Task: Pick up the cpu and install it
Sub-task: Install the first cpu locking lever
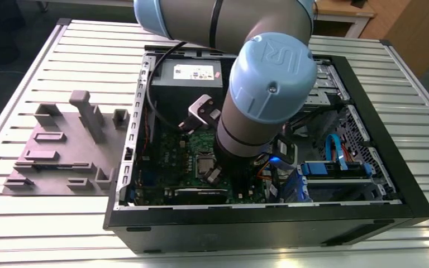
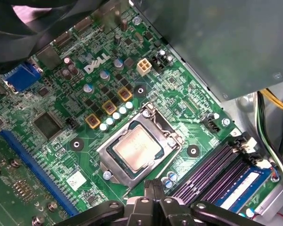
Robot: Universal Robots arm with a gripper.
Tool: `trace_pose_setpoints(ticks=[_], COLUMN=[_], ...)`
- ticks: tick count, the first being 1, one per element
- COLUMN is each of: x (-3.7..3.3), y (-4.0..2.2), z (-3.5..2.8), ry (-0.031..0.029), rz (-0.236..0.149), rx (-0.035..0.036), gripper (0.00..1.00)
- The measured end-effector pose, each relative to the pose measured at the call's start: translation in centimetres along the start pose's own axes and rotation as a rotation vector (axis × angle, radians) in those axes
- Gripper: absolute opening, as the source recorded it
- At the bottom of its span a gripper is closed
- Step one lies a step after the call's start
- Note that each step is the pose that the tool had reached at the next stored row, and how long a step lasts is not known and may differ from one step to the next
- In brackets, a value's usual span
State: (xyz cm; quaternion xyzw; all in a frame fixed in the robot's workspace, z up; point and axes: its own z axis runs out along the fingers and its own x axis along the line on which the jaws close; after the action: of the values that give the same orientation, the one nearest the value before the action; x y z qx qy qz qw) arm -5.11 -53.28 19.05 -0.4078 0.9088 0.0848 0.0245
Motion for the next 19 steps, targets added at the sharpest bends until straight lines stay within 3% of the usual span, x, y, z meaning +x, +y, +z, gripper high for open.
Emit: trace_pose_setpoints(ticks=[5,13,19], x=[-0.02,-0.32,-0.36], y=[0.01,0.35,0.88], z=[-0.07,-1.32,-1.41], ry=[0.0002,0.0000,-0.0007], rz=[0.000,0.000,-0.001], rx=[0.0002,0.0001,0.0009], gripper=[0.10,0.10,0.10])
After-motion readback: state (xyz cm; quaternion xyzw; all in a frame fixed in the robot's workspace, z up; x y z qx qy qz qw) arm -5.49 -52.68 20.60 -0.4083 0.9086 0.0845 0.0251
